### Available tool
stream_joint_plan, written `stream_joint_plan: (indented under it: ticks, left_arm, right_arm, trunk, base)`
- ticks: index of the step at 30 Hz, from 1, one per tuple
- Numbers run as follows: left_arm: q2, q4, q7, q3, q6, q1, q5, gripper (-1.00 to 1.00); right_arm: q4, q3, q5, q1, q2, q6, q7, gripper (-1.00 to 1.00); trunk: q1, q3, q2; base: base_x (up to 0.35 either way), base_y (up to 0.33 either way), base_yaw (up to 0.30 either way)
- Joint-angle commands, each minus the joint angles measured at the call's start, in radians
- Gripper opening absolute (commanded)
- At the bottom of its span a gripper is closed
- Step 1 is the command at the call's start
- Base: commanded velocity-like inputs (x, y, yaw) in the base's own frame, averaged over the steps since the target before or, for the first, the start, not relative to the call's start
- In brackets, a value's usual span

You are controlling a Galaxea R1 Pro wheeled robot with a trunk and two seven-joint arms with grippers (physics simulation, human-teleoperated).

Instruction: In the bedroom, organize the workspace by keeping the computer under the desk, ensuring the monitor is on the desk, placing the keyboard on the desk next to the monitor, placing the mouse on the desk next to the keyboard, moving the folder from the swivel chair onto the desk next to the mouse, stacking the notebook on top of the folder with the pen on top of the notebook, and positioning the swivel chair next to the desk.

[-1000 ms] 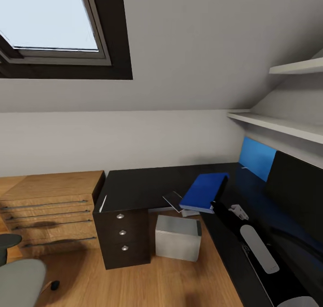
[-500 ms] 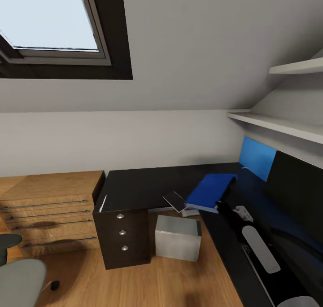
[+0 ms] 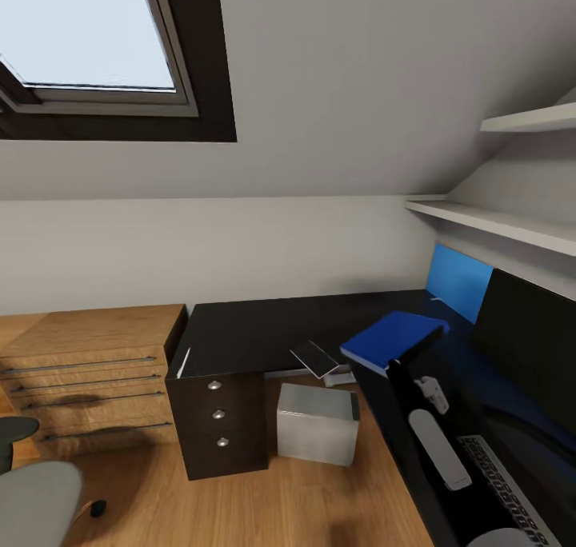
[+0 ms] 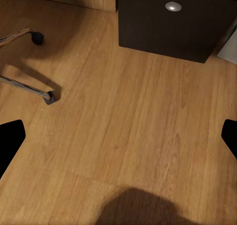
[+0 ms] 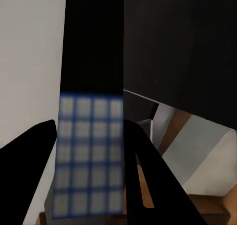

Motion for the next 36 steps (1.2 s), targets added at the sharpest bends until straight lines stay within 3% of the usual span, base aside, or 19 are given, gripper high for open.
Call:
stream_joint_plan:
  ticks: [1,17,29,36]
  left_arm:
    - [0.001,0.000,0.008,-0.009,-0.004,-0.001,0.005,1.00]
    - [0.001,-0.001,0.007,-0.009,-0.005,-0.001,0.004,1.00]
    - [0.002,-0.001,0.005,-0.009,-0.005,-0.001,0.004,1.00]
    - [0.001,-0.001,0.008,-0.009,-0.005,-0.001,0.004,1.00]
  right_arm:
    - [0.003,0.005,-0.010,-0.001,0.003,-0.016,-0.004,-1.00]
    - [0.045,0.008,-0.007,-0.002,0.033,-0.041,-0.004,-1.00]
    - [0.048,0.001,-0.002,-0.002,0.045,-0.045,-0.006,-1.00]
    - [0.048,-0.002,-0.028,-0.002,0.058,-0.141,-0.005,-1.00]
  trunk:
    - [0.000,-0.002,-0.002]
    - [0.000,-0.002,-0.002]
    - [0.000,-0.002,-0.002]
    - [0.000,-0.002,-0.002]
  base:
    - [0.000,0.000,0.000]
    - [0.011,0.000,0.000]
    - [0.266,0.044,0.000]
    - [0.078,0.002,0.000]
